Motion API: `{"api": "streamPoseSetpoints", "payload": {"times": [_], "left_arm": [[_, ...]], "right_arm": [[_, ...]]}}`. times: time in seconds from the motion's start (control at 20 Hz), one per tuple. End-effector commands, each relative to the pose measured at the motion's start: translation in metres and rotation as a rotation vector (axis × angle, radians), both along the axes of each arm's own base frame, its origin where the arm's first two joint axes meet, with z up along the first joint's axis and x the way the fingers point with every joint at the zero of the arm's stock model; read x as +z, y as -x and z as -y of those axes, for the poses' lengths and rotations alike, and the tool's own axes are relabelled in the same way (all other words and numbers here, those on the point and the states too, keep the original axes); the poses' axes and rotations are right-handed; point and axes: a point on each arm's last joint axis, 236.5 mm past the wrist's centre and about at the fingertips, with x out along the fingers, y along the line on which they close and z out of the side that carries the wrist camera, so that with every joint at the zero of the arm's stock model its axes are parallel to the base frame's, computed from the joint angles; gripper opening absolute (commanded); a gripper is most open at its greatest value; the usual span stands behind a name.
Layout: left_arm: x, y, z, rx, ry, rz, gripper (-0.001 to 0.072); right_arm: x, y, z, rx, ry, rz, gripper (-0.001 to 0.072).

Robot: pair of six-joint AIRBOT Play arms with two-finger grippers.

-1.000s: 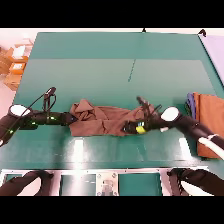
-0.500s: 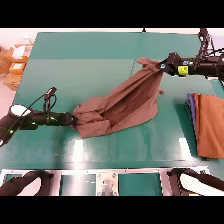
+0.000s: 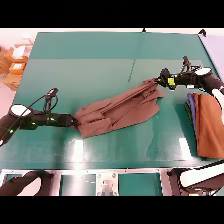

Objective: Fold the shirts.

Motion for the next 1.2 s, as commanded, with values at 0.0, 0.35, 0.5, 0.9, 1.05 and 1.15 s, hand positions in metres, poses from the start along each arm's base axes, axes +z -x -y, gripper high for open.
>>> {"api": "streamPoseSetpoints", "payload": {"times": [0.0,0.35,0.5,0.9,1.05,1.15], "left_arm": [[0.025,-0.033,-0.005,0.042,-0.007,0.104,0.0552],[0.045,-0.104,-0.024,0.020,-0.114,0.203,0.0544],[-0.009,-0.061,-0.024,-0.118,-0.119,-0.036,0.0544],[-0.044,-0.021,-0.003,-0.216,0.005,-0.230,0.0525],[-0.055,-0.030,0.014,-0.219,0.016,-0.198,0.0195],[-0.051,-0.052,0.011,-0.187,-0.013,-0.132,0.0024]], "right_arm": [[-0.008,0.008,-0.010,0.079,-0.032,-0.026,0.0015],[-0.001,0.018,-0.021,0.157,-0.048,-0.036,0.0015],[-0.001,0.018,-0.020,0.156,-0.047,-0.036,0.0015],[-0.001,0.018,-0.021,0.164,-0.042,-0.029,0.0015],[-0.001,0.018,-0.021,0.164,-0.043,-0.030,0.0015],[0.001,0.021,-0.023,0.184,-0.049,-0.034,0.0015]]}}
